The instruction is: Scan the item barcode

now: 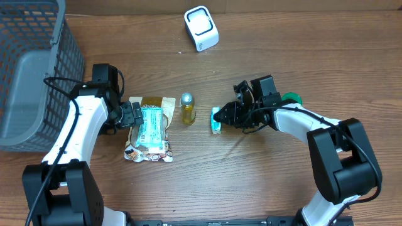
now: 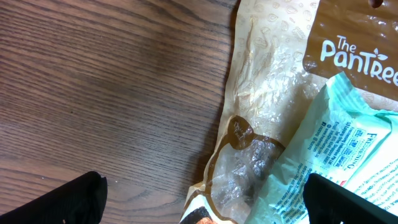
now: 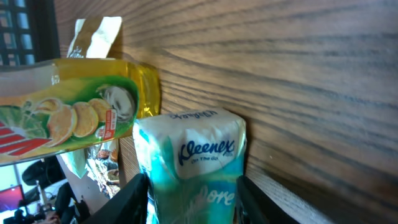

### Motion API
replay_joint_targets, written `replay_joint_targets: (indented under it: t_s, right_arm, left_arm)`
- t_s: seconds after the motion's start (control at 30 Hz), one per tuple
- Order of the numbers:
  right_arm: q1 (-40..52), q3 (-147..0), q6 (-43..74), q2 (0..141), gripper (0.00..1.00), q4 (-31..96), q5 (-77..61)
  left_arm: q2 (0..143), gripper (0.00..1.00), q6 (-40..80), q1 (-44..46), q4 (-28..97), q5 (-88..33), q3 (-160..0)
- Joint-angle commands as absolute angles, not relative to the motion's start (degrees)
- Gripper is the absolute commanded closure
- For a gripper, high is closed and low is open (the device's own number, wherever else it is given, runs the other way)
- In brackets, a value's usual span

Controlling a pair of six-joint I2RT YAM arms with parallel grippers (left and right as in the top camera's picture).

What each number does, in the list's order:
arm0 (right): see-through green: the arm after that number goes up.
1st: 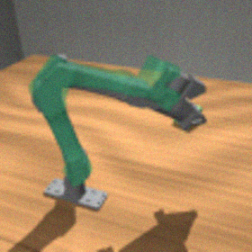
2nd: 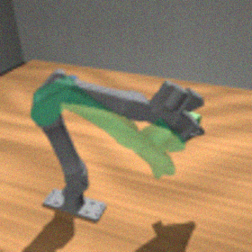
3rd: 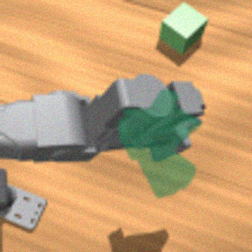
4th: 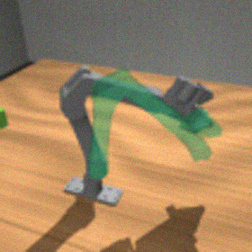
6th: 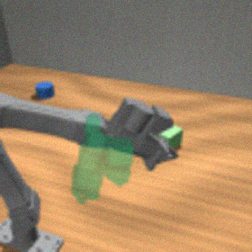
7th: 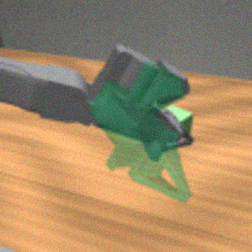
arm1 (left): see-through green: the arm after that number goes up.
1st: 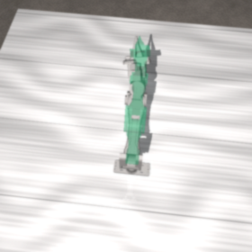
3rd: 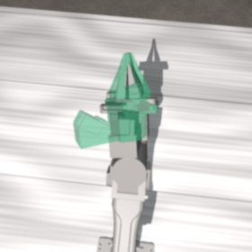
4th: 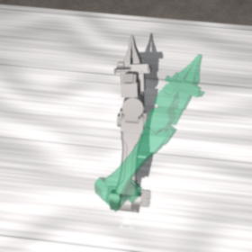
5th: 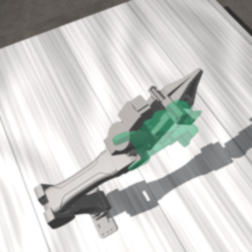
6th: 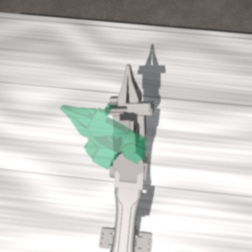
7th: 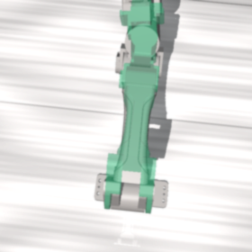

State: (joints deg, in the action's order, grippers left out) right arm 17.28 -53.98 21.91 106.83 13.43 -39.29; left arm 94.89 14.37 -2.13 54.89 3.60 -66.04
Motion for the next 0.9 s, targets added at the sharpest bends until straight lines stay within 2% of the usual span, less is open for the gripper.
replay_joint_targets:
  t_s: [0.0, 0.3, 0.47, 0.7, 0.87]
  right_arm:
    - [17.12, -56.36, 21.65, 103.7, 0.57, 14.81, -37.91]
    - [18.41, -64.75, 21.21, 97.01, 0.56, 28.05, -25.74]
    - [22.65, -69.95, 21.21, 96.12, 0.55, 37.28, -16.58]
    - [32.88, -70.0, 26.46, 97.56, 0.52, 41.32, 4.64]
    - [36.84, -69.63, 28.77, 99.85, 0.51, 40.6, 8.97]
  left_arm:
    - [95.13, 0.0, 13.72, -1.96, 55.0, 3.14, -66.92]
    - [95.13, 0.01, 13.72, -1.96, 55.0, 3.14, -66.92]
    - [95.13, 0.0, 13.72, -1.96, 55.0, 3.14, -66.92]
    - [95.13, 0.01, 13.72, -1.96, 55.0, 3.14, -66.92]
    - [95.13, 0.01, 13.72, -1.96, 55.0, 3.14, -66.92]
